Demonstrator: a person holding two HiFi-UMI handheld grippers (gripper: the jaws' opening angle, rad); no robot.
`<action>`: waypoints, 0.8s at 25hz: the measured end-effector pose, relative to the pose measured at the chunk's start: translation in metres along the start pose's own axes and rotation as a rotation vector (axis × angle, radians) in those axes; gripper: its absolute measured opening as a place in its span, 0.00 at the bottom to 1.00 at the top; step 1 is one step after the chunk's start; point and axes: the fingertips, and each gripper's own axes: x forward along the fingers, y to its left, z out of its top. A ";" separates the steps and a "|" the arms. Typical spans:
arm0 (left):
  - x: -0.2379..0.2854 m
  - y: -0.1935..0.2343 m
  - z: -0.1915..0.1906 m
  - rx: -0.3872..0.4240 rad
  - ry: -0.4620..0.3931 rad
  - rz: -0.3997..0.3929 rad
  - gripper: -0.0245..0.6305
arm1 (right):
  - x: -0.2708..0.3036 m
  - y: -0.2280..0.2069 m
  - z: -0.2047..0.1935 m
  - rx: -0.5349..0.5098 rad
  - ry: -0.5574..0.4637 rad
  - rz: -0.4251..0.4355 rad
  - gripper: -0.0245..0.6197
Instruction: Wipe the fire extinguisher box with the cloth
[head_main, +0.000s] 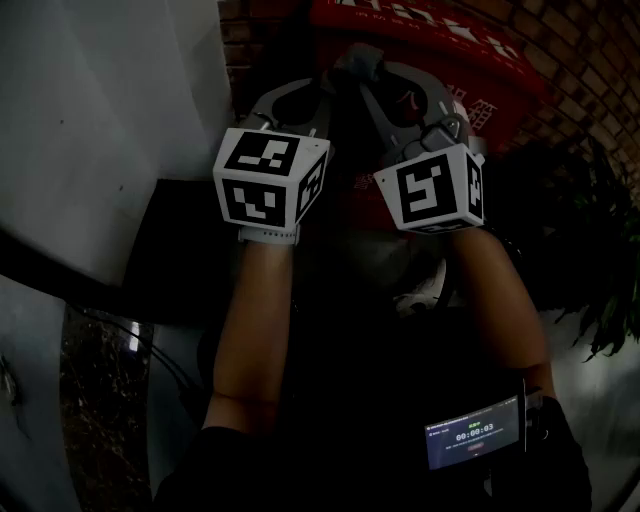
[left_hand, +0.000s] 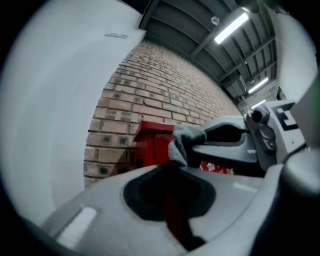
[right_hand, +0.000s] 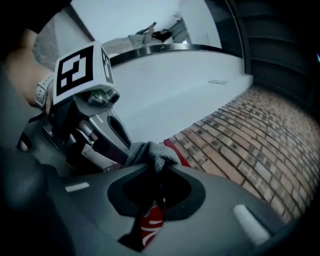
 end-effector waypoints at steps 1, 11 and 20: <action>-0.005 0.006 0.001 0.009 -0.004 0.011 0.04 | 0.007 0.000 0.005 -0.031 0.003 -0.006 0.09; -0.011 0.020 0.001 0.039 -0.031 0.022 0.04 | 0.049 -0.003 0.004 -0.120 0.093 -0.020 0.09; 0.008 -0.038 -0.010 -0.013 -0.027 -0.082 0.04 | 0.011 -0.030 -0.041 -0.104 0.180 -0.074 0.09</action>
